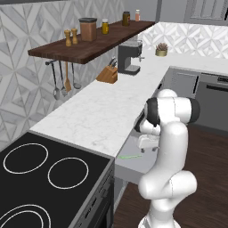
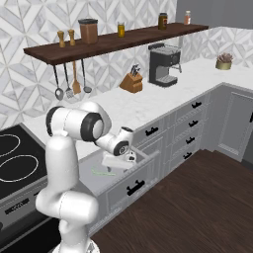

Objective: Take a straw from the drawer in front and place it inside the glass cup on the dining counter.

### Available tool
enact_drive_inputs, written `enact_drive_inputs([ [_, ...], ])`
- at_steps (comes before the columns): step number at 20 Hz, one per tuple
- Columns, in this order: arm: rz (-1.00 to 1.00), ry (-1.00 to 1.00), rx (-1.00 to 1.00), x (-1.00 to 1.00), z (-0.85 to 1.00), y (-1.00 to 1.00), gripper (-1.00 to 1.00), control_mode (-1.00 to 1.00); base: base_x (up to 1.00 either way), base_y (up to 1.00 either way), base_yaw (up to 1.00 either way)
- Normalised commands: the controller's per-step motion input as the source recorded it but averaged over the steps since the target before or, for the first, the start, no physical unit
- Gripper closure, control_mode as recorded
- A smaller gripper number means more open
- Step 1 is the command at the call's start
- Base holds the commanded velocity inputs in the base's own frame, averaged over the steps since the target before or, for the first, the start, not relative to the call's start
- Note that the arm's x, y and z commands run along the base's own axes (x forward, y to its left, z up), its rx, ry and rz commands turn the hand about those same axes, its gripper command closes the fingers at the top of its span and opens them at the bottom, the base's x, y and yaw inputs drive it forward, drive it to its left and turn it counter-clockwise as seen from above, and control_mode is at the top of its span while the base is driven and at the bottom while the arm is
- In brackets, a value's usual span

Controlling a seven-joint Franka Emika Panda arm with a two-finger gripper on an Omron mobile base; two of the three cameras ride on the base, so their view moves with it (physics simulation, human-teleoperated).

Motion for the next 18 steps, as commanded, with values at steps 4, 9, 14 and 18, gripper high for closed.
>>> enact_drive_inputs([
  [4,0.0,0.01,-0.03,-0.27,0.0,-0.5,-1.0,-1.0,0.0,0.0,0.0],
  [9,0.0,0.0,0.0,-0.43,0.0,-0.65,-1.0,-1.0,0.0,0.0,0.0],
  [14,0.0,0.0,0.0,-0.55,0.0,-0.7,-1.0,-1.0,0.0,0.0,0.0],
  [18,0.0,0.0,0.0,-0.57,0.0,-0.66,-1.0,-1.0,0.0,0.0,0.0],
])
